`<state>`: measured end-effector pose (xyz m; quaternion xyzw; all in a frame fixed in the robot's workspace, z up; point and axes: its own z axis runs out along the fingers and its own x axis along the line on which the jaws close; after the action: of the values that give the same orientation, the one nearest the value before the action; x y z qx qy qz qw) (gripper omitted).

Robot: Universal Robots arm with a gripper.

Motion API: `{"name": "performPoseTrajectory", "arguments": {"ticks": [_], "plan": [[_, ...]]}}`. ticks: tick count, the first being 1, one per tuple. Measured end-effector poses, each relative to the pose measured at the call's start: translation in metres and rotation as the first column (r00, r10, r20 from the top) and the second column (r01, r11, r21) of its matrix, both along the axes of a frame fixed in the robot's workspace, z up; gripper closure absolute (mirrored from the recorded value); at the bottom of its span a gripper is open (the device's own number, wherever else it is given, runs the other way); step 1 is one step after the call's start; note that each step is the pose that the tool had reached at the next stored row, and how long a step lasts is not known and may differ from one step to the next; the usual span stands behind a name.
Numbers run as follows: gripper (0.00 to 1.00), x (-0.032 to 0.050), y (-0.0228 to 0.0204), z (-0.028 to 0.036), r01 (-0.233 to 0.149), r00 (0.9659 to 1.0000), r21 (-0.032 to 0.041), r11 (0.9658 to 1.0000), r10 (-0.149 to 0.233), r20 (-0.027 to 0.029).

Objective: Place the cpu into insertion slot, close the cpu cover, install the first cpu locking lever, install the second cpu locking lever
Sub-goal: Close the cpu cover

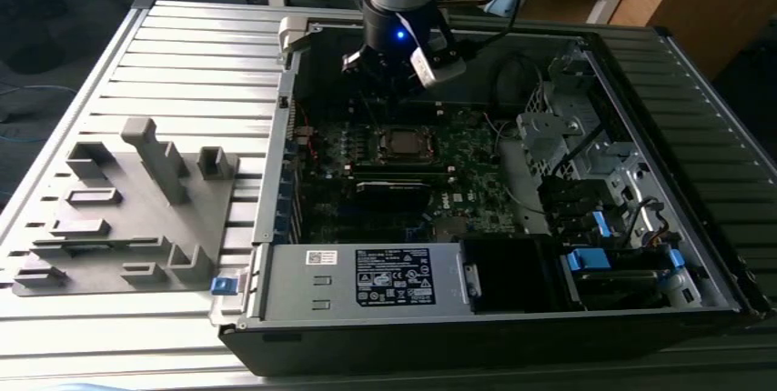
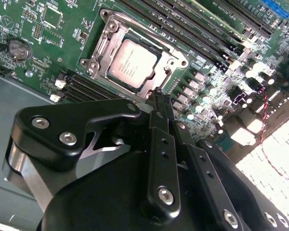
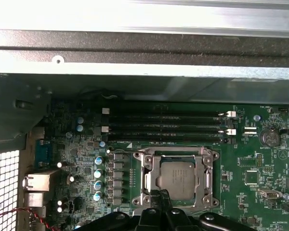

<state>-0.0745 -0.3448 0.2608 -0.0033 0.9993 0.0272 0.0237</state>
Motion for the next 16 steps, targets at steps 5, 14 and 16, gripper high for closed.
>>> {"name": "performPoseTrajectory", "arguments": {"ticks": [5, 14, 16], "plan": [[0.89, 0.0000, 0.0000, -0.0024, 0.000, 1.0000, 0.0002, 1.0000, 0.000, 0.0001], [0.89, 0.0000, 0.0000, -0.0084, 0.000, 1.0000, 0.0002, 1.0000, 0.000, 0.0001], [0.89, 0.0000, 0.0000, -0.0086, 0.000, 1.0000, 0.0003, 1.0000, 0.000, 0.0002]]}}
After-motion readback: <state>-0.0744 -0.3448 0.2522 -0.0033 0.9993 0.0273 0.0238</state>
